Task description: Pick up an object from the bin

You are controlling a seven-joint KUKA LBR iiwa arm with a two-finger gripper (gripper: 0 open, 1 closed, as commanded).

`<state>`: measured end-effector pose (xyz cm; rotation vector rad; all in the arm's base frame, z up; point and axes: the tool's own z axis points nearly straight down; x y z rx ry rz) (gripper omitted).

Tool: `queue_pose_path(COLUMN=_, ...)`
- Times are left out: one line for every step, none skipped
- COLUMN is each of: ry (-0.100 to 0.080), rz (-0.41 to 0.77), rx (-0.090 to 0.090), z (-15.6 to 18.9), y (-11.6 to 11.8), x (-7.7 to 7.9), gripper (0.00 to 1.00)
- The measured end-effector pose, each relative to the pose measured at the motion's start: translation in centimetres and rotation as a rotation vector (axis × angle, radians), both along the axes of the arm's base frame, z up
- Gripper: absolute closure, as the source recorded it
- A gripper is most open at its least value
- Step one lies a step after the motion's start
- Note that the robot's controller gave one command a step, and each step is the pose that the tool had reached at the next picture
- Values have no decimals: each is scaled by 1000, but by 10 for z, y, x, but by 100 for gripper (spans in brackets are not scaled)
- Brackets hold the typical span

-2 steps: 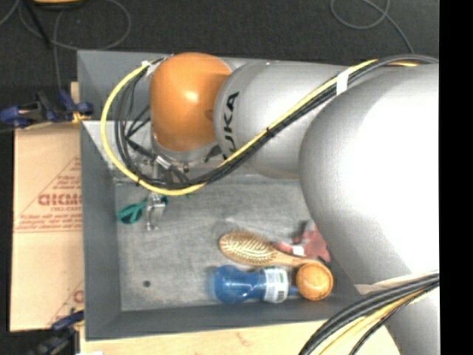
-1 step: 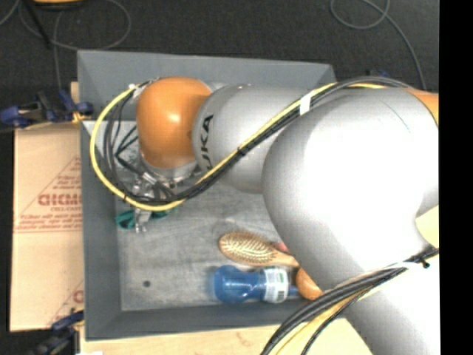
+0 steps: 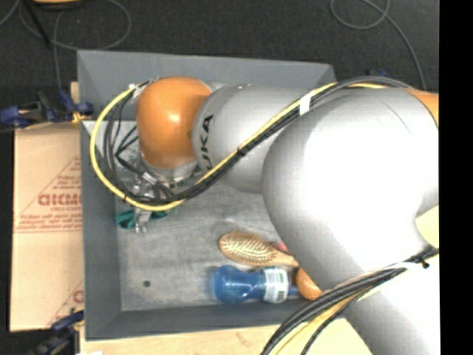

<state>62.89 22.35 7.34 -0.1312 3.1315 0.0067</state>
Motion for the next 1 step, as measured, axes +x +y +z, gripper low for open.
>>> queue_pose_path(ry=1, rz=129, rx=-4, z=133, y=-8, x=-3, gripper=100)
